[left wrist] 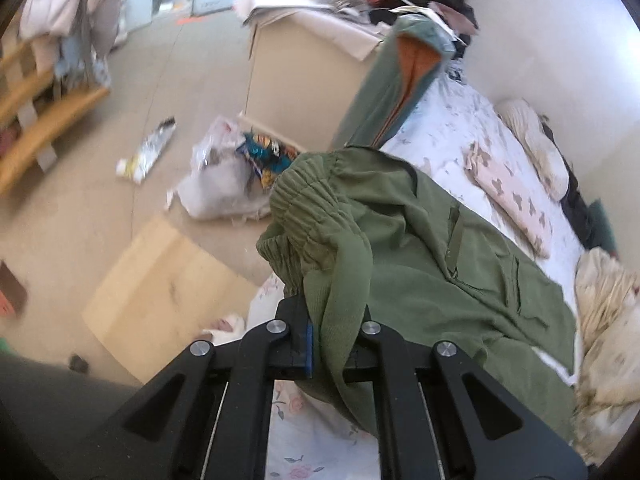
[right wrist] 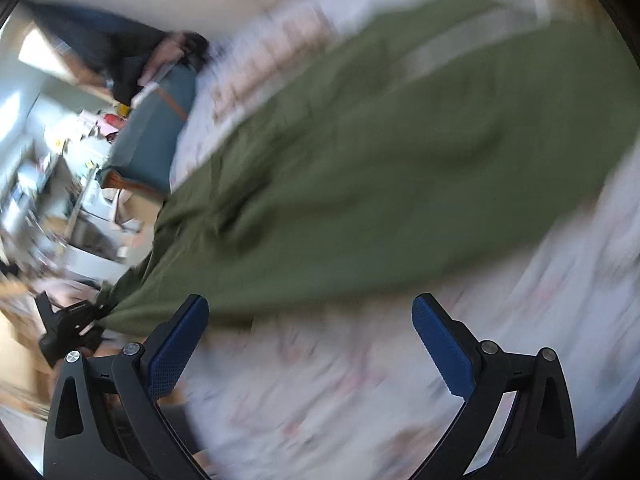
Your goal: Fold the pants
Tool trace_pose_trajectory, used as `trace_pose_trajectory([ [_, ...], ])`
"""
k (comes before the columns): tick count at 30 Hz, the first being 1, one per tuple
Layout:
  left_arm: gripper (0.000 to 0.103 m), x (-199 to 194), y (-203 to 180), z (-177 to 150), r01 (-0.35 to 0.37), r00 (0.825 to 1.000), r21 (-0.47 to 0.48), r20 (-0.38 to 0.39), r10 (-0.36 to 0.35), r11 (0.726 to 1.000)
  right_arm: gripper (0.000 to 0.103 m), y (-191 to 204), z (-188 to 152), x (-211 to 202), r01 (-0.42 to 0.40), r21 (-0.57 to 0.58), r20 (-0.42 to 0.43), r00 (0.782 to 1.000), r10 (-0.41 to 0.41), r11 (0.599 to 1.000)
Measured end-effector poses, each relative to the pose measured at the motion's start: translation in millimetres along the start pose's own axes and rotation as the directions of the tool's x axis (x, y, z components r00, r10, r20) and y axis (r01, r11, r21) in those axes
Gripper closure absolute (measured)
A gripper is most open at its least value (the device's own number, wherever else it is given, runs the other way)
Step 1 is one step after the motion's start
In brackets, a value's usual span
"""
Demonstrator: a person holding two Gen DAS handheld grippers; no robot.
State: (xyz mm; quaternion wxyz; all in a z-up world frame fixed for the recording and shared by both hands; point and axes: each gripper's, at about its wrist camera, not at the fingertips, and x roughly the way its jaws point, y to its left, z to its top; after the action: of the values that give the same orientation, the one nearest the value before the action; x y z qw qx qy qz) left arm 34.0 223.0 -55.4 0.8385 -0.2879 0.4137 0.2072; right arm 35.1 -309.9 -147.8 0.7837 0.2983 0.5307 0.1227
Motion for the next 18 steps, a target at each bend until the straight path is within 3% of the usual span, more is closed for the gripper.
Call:
trace_pose_trajectory([
  [3, 0.098, 2, -4, 1, -0.015, 1.000, 0.010, 0.001, 0.015, 1.000, 0.000, -29, -8, 31, -0.012, 0.177, -0.057, 0.998, 0.023, 0.984],
  [9, 0.098, 6, -4, -1, -0.027, 1.000, 0.037, 0.009, 0.027, 0.999, 0.000, -98, 26, 22, 0.045, 0.422, 0.115, 0.988, -0.103, 0.905],
  [11, 0.098, 9, -1, 1, -0.029, 1.000, 0.033, -0.002, 0.029, 0.999, 0.001, -129, 42, 6, 0.082, 0.510, 0.172, 0.966, -0.195, 0.856],
  [13, 0.099, 11, 2, 2, -0.026, 1.000, 0.030, -0.016, 0.027, 0.999, 0.008, -159, 57, -14, 0.085, 0.597, 0.227, 0.936, -0.270, 0.798],
  [15, 0.099, 13, 2, 1, -0.029, 0.999, 0.031, -0.021, 0.030, 0.999, 0.017, -179, 72, -29, 0.075, 0.638, 0.263, 0.914, -0.309, 0.766],
  [18, 0.099, 14, 2, 1, -0.035, 0.999, 0.037, -0.026, 0.036, 0.999, 0.023, -206, 103, -56, 0.115, 0.674, 0.301, 0.859, -0.414, 0.730],
])
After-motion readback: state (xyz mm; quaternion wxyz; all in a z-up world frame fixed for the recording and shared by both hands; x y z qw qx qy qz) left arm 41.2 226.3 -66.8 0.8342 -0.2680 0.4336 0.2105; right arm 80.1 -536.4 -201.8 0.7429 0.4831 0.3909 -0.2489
